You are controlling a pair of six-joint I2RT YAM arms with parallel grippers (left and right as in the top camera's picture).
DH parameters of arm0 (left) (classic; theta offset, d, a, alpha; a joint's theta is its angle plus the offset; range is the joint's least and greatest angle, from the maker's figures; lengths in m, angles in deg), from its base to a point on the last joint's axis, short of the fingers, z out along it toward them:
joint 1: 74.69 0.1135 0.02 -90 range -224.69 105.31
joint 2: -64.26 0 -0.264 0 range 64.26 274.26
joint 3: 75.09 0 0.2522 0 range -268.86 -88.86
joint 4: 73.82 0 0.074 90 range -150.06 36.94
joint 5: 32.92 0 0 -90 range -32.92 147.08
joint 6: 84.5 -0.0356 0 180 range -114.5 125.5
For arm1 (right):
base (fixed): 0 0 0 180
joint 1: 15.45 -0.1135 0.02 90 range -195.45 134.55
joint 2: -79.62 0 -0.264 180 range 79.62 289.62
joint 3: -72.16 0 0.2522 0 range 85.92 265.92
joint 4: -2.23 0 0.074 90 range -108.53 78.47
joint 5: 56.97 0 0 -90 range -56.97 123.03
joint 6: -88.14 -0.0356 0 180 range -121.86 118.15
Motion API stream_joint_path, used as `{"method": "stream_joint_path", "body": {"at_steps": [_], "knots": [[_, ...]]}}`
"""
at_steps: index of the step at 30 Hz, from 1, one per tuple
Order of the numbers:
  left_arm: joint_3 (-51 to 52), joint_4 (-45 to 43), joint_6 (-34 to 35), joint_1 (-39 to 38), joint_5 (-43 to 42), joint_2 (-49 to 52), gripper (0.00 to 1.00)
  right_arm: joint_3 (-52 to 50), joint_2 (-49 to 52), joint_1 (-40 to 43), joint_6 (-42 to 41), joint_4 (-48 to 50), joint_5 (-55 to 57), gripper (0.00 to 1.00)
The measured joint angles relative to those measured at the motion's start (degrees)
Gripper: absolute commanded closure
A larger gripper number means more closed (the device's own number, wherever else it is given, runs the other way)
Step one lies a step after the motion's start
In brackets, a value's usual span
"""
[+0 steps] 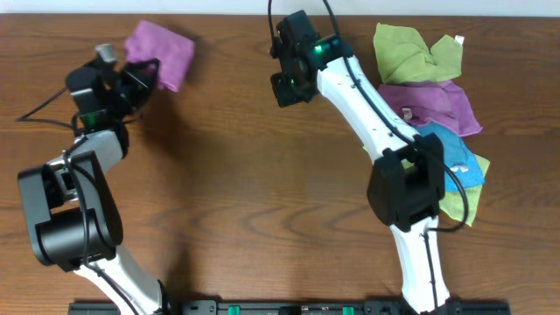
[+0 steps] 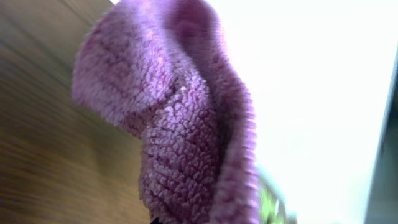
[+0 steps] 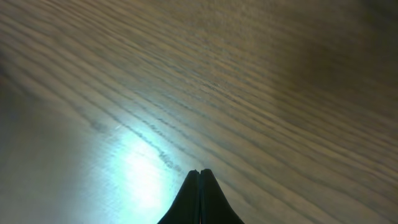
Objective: Fold the cloth
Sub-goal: 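Release the right gripper and carry the bundle to the far-left with the left gripper, then lower the bundle at the far-left corner and open the left gripper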
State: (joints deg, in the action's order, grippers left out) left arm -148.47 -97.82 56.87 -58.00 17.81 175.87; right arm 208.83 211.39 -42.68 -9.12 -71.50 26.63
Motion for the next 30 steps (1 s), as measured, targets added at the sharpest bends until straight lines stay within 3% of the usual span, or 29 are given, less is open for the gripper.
{"method": "stream_joint_path", "body": {"at_steps": [9,23,30], "knots": [[-6.14,1.92,4.35,2.51,9.57,4.28,0.94,0.04,-1.31,0.00,0.02,-0.17,0.04,0.99],[-29.79,1.88,10.51,2.82,9.88,24.37,0.94,0.04,-1.31,0.00,0.00,-0.44,0.13,0.99],[-32.79,4.79,13.42,2.89,7.93,30.40,0.94,0.04,-1.31,0.00,0.02,-0.50,0.26,0.99]]}}
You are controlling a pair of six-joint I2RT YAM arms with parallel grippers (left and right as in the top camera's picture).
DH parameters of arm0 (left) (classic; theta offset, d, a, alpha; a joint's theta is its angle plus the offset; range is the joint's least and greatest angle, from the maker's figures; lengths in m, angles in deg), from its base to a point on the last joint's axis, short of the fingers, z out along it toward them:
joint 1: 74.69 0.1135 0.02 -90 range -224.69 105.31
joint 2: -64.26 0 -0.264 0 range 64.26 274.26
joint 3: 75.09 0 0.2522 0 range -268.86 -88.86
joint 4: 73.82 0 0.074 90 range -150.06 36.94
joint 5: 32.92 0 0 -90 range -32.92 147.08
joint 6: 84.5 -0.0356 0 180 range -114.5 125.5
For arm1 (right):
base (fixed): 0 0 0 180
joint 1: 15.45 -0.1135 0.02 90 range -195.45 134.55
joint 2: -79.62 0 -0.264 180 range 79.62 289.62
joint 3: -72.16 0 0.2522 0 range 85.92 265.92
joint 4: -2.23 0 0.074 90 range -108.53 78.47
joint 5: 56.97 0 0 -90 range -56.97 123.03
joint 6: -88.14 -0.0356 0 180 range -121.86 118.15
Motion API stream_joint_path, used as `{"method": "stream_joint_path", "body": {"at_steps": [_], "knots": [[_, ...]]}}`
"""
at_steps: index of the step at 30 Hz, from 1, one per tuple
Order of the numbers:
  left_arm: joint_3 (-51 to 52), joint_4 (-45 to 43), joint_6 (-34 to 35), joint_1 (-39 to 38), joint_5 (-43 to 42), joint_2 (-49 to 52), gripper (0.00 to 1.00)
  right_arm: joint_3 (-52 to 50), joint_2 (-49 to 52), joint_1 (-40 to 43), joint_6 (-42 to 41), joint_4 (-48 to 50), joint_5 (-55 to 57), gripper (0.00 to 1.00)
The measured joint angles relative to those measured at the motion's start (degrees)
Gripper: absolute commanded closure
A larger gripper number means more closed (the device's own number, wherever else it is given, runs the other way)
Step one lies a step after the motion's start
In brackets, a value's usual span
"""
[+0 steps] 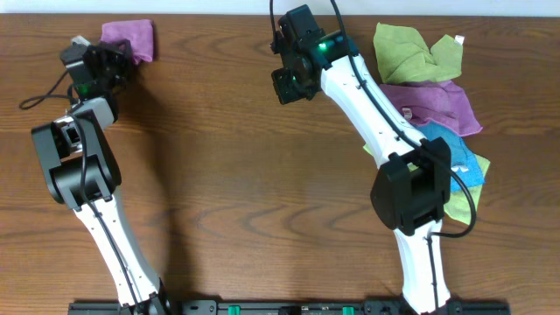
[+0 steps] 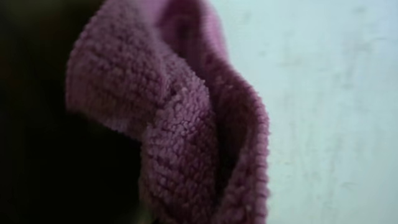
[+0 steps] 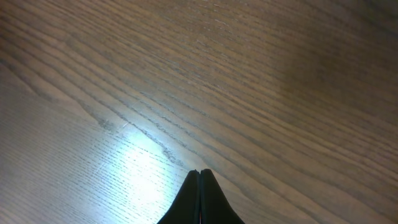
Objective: Fold the cloth
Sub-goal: 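Lower the bundle at the far-left corner and open the left gripper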
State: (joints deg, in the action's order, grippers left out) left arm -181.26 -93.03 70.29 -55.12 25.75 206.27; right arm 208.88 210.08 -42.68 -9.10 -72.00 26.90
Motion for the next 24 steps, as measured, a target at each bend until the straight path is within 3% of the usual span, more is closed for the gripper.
{"method": "stream_joint_path", "body": {"at_steps": [13,15,19,20,24], "knots": [[-0.22,1.70,0.52,2.93,-1.31,0.15,0.94,0.00,0.00,-0.15,-0.02,-0.13,0.00,0.98],[-0.22,1.68,0.42,3.34,-1.38,0.15,0.85,0.00,0.00,-0.28,-0.02,-0.13,0.00,0.98],[-0.22,1.66,-0.28,3.74,-1.99,0.15,0.13,0.00,0.00,-0.50,-0.04,-0.13,-0.02,0.99],[-0.22,1.66,-0.39,3.74,-2.45,0.15,0.05,0.00,0.00,-0.66,-0.04,-0.15,0.00,0.99],[-0.63,1.25,-1.55,3.91,-5.44,0.11,0.05,0.00,0.00,-0.72,-0.11,-0.15,0.00,0.99]]}}
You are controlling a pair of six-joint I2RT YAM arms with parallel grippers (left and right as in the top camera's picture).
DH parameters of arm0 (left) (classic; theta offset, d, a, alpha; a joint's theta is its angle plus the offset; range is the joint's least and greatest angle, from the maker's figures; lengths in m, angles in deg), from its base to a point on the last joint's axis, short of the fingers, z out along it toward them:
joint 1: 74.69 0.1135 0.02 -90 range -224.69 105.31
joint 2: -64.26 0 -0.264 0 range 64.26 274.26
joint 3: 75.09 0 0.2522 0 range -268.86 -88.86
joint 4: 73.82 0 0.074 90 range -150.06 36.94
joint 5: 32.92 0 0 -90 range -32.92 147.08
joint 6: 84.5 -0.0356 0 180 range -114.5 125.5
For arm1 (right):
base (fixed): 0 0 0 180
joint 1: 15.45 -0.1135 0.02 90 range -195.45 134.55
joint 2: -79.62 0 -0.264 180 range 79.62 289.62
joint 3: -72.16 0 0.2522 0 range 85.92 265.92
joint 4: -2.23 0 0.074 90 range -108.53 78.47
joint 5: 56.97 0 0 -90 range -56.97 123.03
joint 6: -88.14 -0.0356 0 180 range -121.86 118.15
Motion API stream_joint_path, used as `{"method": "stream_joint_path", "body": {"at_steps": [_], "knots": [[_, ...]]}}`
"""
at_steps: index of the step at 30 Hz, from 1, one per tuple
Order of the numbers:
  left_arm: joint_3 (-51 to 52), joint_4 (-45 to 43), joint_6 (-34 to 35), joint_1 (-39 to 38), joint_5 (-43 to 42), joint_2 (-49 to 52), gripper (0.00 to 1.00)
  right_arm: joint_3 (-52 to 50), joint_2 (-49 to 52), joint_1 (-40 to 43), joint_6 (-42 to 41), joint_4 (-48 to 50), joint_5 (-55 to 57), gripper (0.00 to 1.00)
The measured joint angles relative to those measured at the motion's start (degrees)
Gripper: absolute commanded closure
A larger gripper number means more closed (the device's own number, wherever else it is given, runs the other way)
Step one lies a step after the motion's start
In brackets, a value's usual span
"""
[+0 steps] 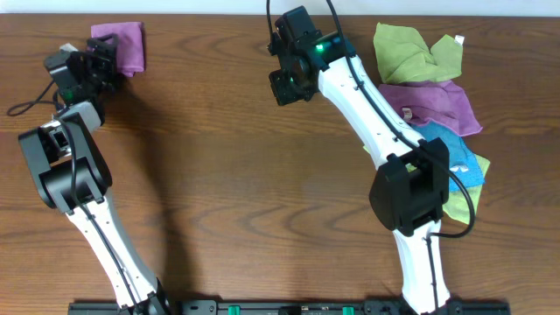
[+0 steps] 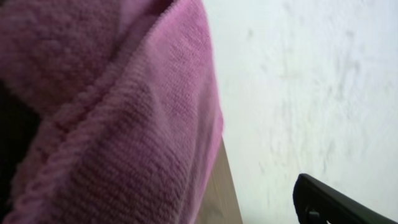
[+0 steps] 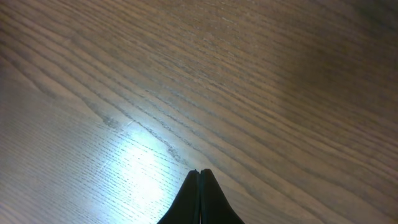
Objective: Fold the cloth
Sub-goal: 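Lower the bundle at the far-left corner and open the left gripper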
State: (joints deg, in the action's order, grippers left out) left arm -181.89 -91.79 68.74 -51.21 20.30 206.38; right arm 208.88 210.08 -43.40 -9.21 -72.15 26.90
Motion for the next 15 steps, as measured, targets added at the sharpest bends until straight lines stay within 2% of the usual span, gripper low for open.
{"method": "stream_joint_path", "body": {"at_steps": [11,15], "knots": [[-0.04,0.76,-0.55,6.38,-10.99,0.02,0.04,0.00,0.00,-0.92,-0.11,-0.09,0.15,0.98],[-0.09,4.79,-0.76,9.35,-14.45,0.02,0.04,0.00,0.00,-1.31,-0.11,-0.09,0.17,0.98]]}}
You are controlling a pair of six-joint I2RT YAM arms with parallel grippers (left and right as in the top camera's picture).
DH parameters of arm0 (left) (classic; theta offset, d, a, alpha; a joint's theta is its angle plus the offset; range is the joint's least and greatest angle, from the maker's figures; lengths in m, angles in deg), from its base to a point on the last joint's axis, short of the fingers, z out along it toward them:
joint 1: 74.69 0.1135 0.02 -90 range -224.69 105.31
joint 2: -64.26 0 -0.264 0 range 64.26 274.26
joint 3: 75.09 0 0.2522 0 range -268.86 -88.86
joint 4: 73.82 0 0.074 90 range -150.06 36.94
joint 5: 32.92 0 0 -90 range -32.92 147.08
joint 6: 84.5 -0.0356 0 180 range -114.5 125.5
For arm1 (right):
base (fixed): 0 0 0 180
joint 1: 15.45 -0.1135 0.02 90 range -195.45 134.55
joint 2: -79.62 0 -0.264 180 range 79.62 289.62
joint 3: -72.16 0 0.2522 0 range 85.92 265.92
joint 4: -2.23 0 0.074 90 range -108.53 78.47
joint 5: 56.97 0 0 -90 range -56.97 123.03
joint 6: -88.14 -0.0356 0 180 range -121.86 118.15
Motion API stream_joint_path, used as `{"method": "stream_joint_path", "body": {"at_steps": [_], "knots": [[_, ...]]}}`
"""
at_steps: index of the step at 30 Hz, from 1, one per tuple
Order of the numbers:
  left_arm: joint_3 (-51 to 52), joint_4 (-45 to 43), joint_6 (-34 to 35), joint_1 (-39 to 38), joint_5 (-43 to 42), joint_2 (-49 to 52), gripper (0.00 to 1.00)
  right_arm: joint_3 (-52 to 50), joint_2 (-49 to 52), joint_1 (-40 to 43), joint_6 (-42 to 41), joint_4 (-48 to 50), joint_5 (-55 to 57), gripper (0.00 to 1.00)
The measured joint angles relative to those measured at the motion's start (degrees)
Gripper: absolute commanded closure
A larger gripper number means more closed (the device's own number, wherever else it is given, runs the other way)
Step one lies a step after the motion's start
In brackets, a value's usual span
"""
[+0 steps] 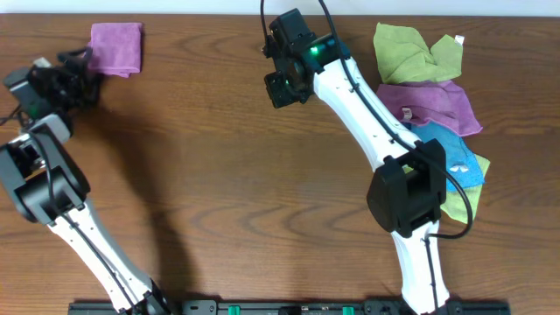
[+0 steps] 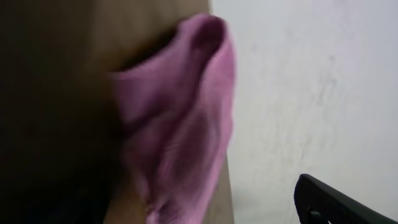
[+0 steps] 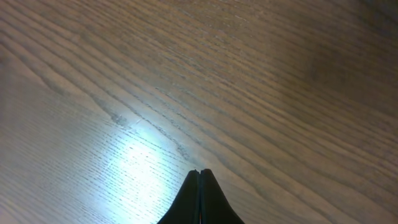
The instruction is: Fold the cloth
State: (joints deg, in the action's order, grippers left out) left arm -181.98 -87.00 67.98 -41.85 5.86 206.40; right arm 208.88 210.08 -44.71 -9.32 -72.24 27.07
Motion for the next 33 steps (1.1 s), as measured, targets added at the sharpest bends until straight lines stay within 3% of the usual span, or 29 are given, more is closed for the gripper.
{"method": "stream_joint_path", "body": {"at_steps": [13,18,23,26,27,29,33], "knots": [[-0.17,3.21,-7.72,0.87,-6.10,-0.92,0.04,0.00,0.00,-1.31,0.00,-1.22,0.02,0.99],[-0.15,5.35,-10.86,1.27,-7.37,-7.19,0.04,0.00,0.00,-1.53,0.00,-1.46,0.02,0.99],[-0.39,19.67,-19.50,1.40,-7.54,-19.32,0.04,0.00,0.00,-1.53,0.00,-1.68,0.02,0.99],[-0.87,35.65,-29.22,1.29,-4.66,-26.45,0.04,0.00,-0.07,-1.53,-0.02,-1.73,0.13,0.99],[-0.98,41.57,-33.14,1.11,-2.84,-28.63,0.04,0.00,-0.22,-1.53,-0.02,-1.79,0.57,0.93],[-1.09,52.57,-41.31,0.33,1.84,-32.35,0.04,0.00,-0.79,-1.53,-0.50,-1.97,1.99,0.50],[-1.07,65.90,-54.66,-4.59,10.75,-36.41,0.04,0.00,-4.35,-1.53,-0.48,-2.21,7.26,0.01]]}}
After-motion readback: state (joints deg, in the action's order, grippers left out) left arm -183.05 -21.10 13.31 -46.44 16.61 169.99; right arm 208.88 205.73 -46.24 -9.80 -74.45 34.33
